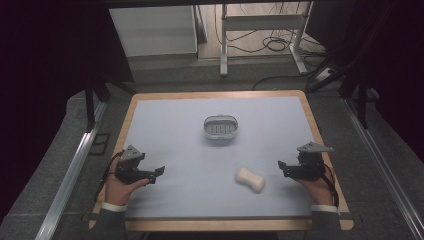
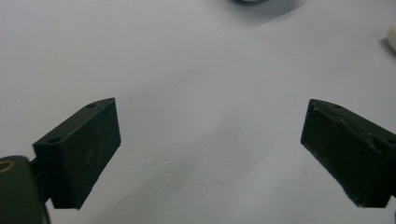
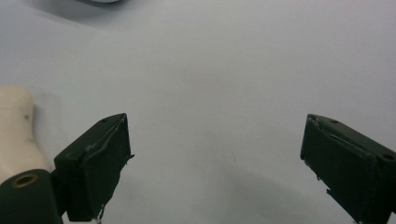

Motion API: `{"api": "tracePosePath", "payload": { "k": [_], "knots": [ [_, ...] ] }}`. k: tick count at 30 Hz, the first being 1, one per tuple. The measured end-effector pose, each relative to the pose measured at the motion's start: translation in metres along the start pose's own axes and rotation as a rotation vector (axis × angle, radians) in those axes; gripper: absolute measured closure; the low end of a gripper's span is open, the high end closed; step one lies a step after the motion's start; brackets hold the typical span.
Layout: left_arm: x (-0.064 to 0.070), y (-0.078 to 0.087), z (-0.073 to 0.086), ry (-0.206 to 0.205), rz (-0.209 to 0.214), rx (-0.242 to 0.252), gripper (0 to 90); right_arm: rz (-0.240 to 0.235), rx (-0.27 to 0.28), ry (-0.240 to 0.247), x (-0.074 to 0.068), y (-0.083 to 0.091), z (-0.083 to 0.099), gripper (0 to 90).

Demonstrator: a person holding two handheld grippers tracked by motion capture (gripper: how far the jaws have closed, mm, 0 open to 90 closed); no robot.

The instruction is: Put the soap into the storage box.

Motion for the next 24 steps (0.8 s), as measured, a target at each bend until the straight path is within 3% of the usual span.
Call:
{"api": "tracePosePath", "payload": {
  "k": [6, 10, 13, 15, 18, 24],
  "knots": [
    [0.004, 0.005, 0.002, 0.001, 0.026, 0.021, 7.4, 0.024, 0.005, -0.011, 0.004, 0.002, -0.003, 8.1],
    [0.004, 0.0, 0.005, -0.005, 0.021, -0.01, 7.9, 0.025, 0.026, -0.029, 0.006, 0.006, -0.006, 9.8],
    [0.004, -0.004, 0.01, 0.006, 0.028, -0.028, 8.0, 0.013, 0.013, -0.038, 0.005, 0.005, -0.005, 10.4],
    [0.006, -0.005, 0.012, -0.011, 0.011, -0.058, 8.0, 0.008, 0.007, -0.038, 0.005, 0.003, -0.005, 10.9],
    [0.006, -0.002, 0.01, 0.003, 0.032, -0.036, 7.9, -0.008, 0.01, -0.043, 0.003, 0.002, -0.007, 12.0],
    [0.004, -0.001, 0.006, -0.008, 0.023, -0.03, 8.1, -0.009, -0.009, -0.042, 0.007, 0.005, -0.004, 14.4]
  ]
}}
Point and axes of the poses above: each handheld gripper's, and its own axes: y roughly backward along the jaws, z roughly out of its underside, x roughly to its right, the point moved 1 cm from there along -y, roughly forward along the jaws, and after that the axes turned 15 degrees about -y, right-handed, at the moved point
